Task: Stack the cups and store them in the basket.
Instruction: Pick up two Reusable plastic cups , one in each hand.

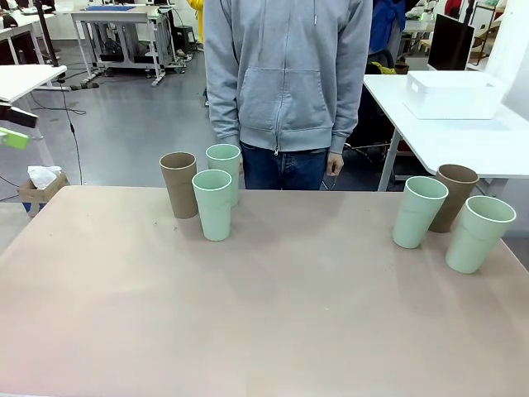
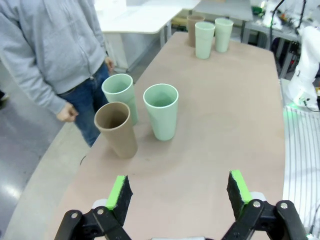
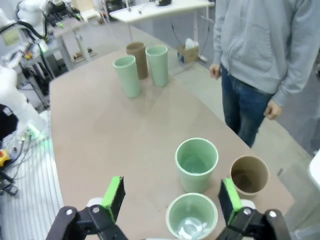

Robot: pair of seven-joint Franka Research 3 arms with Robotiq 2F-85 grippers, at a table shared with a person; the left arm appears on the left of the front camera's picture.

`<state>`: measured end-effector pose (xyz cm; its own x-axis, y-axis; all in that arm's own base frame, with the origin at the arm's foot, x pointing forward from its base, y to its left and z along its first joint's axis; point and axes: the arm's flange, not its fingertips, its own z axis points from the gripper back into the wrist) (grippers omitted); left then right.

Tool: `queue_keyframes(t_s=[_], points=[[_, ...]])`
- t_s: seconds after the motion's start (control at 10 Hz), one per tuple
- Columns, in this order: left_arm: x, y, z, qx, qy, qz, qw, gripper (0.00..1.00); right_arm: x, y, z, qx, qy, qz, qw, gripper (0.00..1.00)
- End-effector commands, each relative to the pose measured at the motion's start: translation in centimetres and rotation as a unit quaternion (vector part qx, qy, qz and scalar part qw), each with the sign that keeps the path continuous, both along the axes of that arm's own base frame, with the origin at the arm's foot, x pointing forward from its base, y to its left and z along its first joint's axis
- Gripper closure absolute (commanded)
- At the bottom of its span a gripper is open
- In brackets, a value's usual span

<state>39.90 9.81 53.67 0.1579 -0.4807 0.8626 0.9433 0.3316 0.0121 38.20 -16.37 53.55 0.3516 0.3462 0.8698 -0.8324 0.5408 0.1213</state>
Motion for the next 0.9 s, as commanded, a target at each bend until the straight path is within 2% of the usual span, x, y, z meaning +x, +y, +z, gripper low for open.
queue_keyframes(t_s=[0.0, 0.3, 0.4, 0.6, 0.8], points=[[4.2, -1.7, -1.4, -0.028, -0.011, -0.056, 0.998, 0.00, 4.4, -5.0, -2.4, 0.076, -0.020, 0.059, 0.995, 0.00], [8.6, -2.9, -5.7, -0.082, -0.043, -0.097, 0.991, 0.00, 7.1, -8.3, -7.9, 0.116, -0.060, 0.135, 0.982, 0.00], [9.5, -2.7, -7.7, -0.090, -0.057, -0.084, 0.991, 0.00, 7.9, -9.1, -11.0, 0.110, -0.059, 0.139, 0.982, 0.00], [10.7, -2.2, -10.6, -0.127, -0.091, -0.121, 0.980, 0.00, 7.7, -10.7, -15.3, 0.133, -0.061, 0.166, 0.975, 0.00], [10.9, -2.2, -12.9, -0.162, -0.073, -0.137, 0.975, 0.00, 7.1, -11.9, -18.0, 0.160, -0.073, 0.164, 0.971, 0.00]])
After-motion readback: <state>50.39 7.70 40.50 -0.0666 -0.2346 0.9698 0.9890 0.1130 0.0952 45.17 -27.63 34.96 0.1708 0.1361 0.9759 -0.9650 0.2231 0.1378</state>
